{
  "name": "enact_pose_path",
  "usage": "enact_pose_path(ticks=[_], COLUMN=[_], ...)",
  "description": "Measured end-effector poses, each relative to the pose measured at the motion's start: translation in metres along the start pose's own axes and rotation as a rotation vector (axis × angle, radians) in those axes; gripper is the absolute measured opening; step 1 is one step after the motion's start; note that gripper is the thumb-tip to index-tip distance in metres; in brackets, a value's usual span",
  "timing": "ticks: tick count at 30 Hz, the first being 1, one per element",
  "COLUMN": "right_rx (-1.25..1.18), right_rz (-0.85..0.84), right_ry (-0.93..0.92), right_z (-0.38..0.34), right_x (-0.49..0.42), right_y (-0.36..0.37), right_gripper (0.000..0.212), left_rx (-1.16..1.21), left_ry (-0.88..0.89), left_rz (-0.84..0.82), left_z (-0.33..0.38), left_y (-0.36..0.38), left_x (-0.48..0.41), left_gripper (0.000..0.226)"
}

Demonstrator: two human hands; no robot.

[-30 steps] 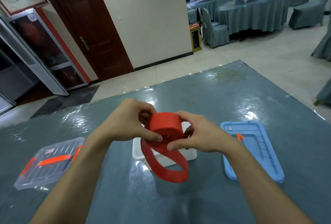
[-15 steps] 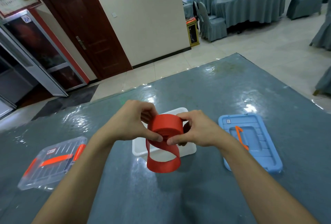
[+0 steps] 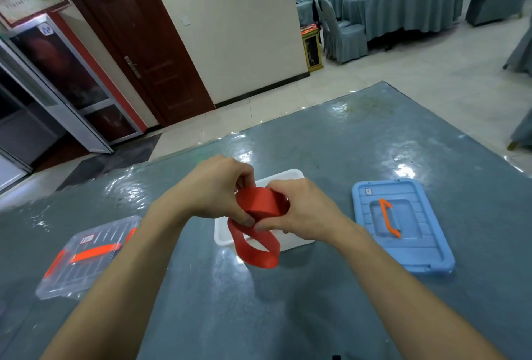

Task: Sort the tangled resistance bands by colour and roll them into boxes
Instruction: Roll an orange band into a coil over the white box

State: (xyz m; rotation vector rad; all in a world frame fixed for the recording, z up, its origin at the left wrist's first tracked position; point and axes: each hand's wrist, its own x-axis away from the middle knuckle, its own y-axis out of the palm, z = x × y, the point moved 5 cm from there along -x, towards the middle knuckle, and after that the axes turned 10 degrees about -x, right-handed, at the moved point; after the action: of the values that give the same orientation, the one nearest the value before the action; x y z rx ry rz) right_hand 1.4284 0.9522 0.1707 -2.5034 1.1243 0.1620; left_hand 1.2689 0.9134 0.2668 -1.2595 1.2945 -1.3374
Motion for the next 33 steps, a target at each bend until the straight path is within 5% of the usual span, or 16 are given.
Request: enact_pose_path(ticks=[5, 9, 12, 15, 19, 22, 26, 33], right_rx=[-0.453, -0.667, -0.628, -0.191, -0.005, -0.19, -0.403, -0.481], right_rz=[0.076, 0.081, 0.01, -0.007, -0.063, -0.009, 0.044, 0.016], right_ry=[0.027, 0.019, 0.059, 0.109, 0.065, 0.084, 0.097, 0.066], right_z=[-0.002, -0.003, -0.003, -0.002, -0.003, 0.003, 0.006, 0.002], right_x=[0.002, 0.0, 0.004, 0.007, 0.011, 0.016, 0.017, 0.017], right_y=[-0.019, -0.022, -0.022, -0.024, -0.007, -0.008, -0.017, -0.005], right_gripper=[0.045, 0.051, 0.059, 0.084, 0.049, 0.036, 0.047, 0.059], left_rx=[0.614, 0.833, 0.728, 0.318, -0.181, 0.064, 0.48, 0.422], left_ry=[0.022, 0.011, -0.041, -0.002, 0.068, 0.035, 0.024, 0.025], left_rz=[0.009, 0.114, 0.169, 0.097, 0.061, -0.023, 0.047, 0.158], left_z=[-0.027, -0.018, -0.016, -0.006, 0.018, 0.008, -0.009, -0.012], left_y=[0.011, 0.023, 0.014, 0.006, 0.007, 0.006, 0.005, -0.003], left_x=[0.013, 0.017, 0.018, 0.017, 0.009, 0.012, 0.026, 0.033], left_gripper=[0.058, 0.063, 0.06, 0.048, 0.054, 0.056, 0.054, 0.049])
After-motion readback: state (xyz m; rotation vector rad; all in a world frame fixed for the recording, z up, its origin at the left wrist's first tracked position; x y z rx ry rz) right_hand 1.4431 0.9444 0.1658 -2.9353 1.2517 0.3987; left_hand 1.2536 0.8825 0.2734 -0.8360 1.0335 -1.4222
